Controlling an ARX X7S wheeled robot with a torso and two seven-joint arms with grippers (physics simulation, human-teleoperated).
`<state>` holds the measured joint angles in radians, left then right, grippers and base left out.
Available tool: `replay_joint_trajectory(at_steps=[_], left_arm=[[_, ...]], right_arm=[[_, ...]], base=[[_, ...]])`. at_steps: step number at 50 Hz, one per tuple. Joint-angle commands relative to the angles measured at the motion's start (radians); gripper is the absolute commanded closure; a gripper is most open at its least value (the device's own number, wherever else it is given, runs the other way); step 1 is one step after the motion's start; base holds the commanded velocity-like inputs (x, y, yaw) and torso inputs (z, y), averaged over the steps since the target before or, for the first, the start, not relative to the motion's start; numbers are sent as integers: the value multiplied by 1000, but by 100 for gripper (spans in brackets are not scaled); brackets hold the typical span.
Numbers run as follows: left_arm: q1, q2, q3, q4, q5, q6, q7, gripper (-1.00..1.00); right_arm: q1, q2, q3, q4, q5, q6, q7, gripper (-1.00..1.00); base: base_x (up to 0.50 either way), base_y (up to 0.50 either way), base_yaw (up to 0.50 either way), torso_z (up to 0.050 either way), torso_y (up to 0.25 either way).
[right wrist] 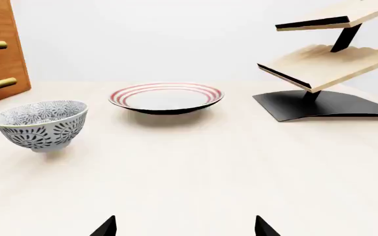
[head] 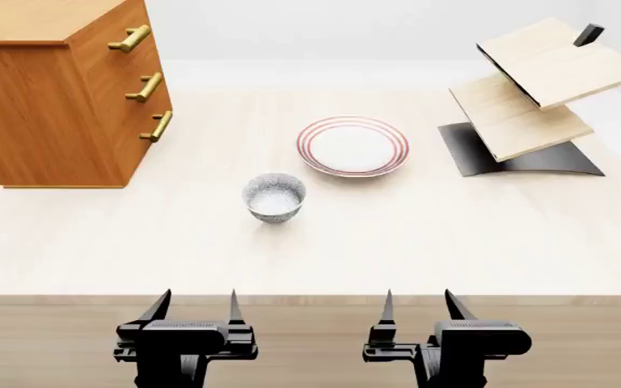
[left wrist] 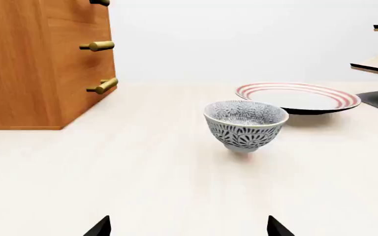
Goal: Open the top drawer of the cabinet and put the bowl in it.
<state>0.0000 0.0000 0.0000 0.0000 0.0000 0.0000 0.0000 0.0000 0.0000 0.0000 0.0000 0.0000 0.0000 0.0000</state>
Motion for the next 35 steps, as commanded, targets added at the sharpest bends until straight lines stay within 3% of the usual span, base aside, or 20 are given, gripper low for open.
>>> replay_joint_trajectory(at_steps=[1, 19, 35], left_arm=[[1, -16, 22, 1, -12, 2, -19, -100], [-2, -69, 68, 137, -54, -35, -75, -100], [-70, -122, 81, 253, -53, -172, -93, -100]], right_arm=[[1, 16, -20, -1, 11, 7, 22, -100], [-17, 72, -61, -243, -19, 237, 121, -100], [9, 105, -60, -398, -5, 365, 148, -100]], base=[[0, 0, 0, 0, 0], [0, 0, 0, 1, 0], [0, 0, 0, 49, 0]])
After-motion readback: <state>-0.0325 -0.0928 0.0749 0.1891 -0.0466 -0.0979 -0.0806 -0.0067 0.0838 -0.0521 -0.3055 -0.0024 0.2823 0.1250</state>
